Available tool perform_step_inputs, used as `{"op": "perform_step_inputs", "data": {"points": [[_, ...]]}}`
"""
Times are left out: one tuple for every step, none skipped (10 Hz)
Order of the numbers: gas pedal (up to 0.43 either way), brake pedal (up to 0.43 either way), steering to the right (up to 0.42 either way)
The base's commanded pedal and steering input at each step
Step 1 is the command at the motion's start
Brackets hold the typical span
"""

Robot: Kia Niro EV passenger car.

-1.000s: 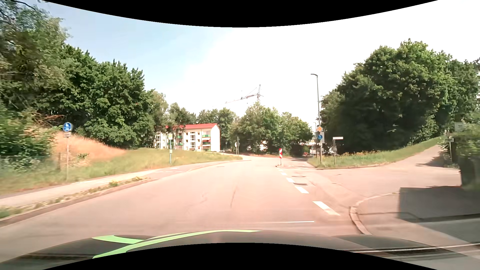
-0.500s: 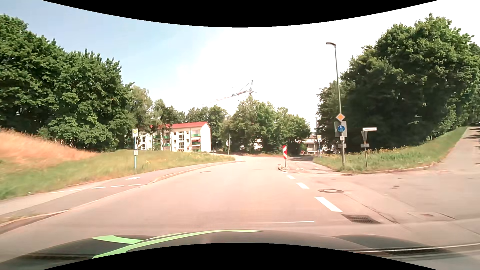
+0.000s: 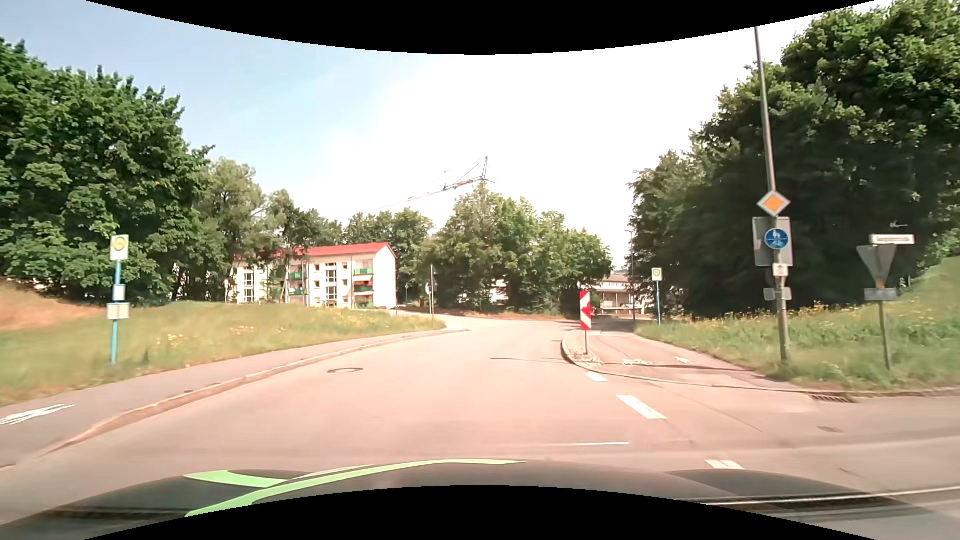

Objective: Follow the waypoints while adhering to traffic rules and regulations

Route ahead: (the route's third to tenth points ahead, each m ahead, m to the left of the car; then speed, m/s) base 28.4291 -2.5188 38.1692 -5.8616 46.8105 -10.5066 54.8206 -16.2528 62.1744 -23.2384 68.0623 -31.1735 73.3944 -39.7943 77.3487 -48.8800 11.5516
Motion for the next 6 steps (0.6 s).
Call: {"op": "perform_step_inputs", "data": {"points": [[0.028, 0.000, 0.039], [0.028, 0.000, 0.041], [0.028, 0.000, 0.042], [0.028, 0.000, 0.041], [0.039, 0.000, 0.041], [0.039, 0.000, 0.041]]}}
